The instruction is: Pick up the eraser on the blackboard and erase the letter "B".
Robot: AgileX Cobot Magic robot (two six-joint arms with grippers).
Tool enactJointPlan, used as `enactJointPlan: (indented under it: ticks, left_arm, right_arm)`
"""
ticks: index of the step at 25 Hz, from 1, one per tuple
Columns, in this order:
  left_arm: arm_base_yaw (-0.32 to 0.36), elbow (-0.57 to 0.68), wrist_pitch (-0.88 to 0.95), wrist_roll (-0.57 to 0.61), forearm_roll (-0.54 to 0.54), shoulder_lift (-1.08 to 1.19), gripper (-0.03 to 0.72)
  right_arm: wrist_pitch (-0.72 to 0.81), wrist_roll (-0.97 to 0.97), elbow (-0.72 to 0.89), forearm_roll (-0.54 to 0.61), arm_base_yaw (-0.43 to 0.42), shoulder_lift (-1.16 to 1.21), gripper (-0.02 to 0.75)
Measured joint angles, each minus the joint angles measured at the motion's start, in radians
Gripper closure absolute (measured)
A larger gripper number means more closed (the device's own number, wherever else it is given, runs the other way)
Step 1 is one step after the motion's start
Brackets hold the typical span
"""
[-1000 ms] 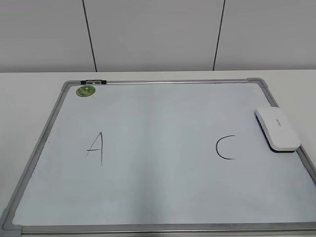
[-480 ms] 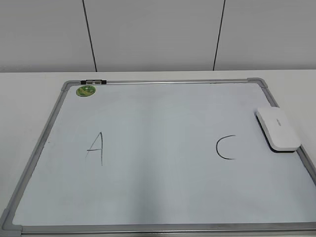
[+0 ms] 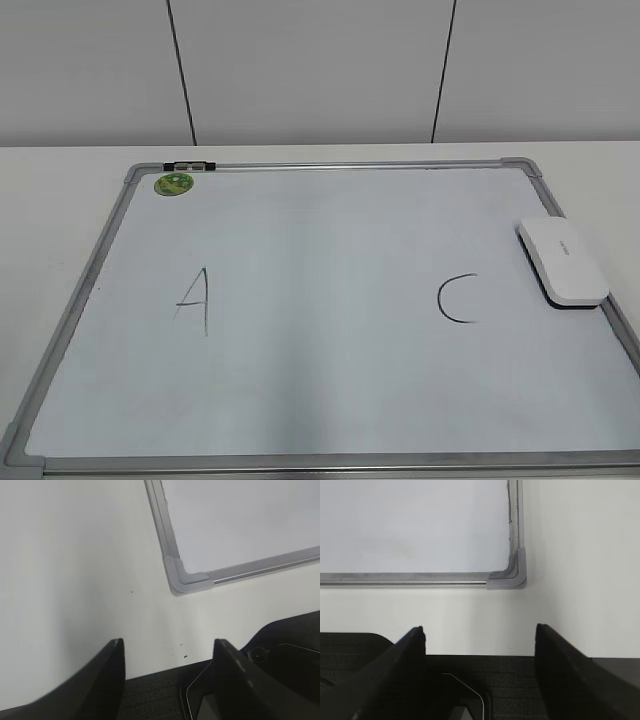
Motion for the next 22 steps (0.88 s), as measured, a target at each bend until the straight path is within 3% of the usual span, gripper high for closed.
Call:
enactJointPlan:
  ticks: [18,22]
  left_arm:
    - [0.002,0.0,0.0,-0.002,0.0,-0.039,0.278]
    - [0.048,0.0,0.002,-0.002,0.0,-0.143,0.278]
  right_arm:
    - [0.0,0.0,0.0,0.0,-0.008,-0.015,0.234]
    - [0.0,0.0,0.0,0.0,-0.01,-0.092,0.234]
